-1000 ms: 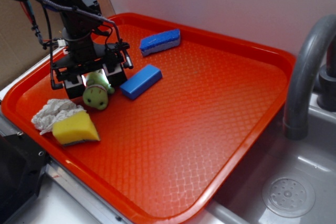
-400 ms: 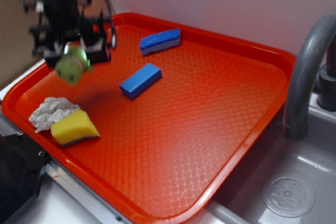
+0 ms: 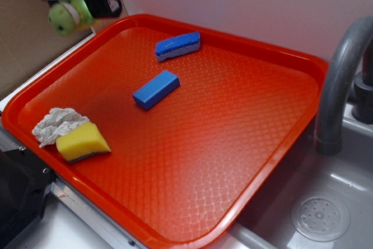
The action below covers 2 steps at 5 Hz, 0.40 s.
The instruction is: Grab the green animal.
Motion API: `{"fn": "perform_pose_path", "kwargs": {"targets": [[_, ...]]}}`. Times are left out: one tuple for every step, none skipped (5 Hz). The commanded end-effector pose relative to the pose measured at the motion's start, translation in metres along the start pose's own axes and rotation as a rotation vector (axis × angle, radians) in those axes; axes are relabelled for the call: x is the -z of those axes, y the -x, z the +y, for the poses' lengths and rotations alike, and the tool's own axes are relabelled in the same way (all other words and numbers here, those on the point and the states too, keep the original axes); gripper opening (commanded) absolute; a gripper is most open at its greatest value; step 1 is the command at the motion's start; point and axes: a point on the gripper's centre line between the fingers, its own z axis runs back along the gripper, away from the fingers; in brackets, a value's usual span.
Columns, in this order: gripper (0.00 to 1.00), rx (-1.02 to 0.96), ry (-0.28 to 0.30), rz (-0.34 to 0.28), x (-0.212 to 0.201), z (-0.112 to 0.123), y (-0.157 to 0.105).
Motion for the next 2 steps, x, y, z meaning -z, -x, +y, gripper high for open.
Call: {"fn": "perform_pose_path", "kwargs": {"targets": [[0.00,0.215,0.108,-0.189,-0.0556,-0.0238,0.0065],[0.00,0.242,0.128,-0.134,-0.0552,-0.0205,0.0010]]}}
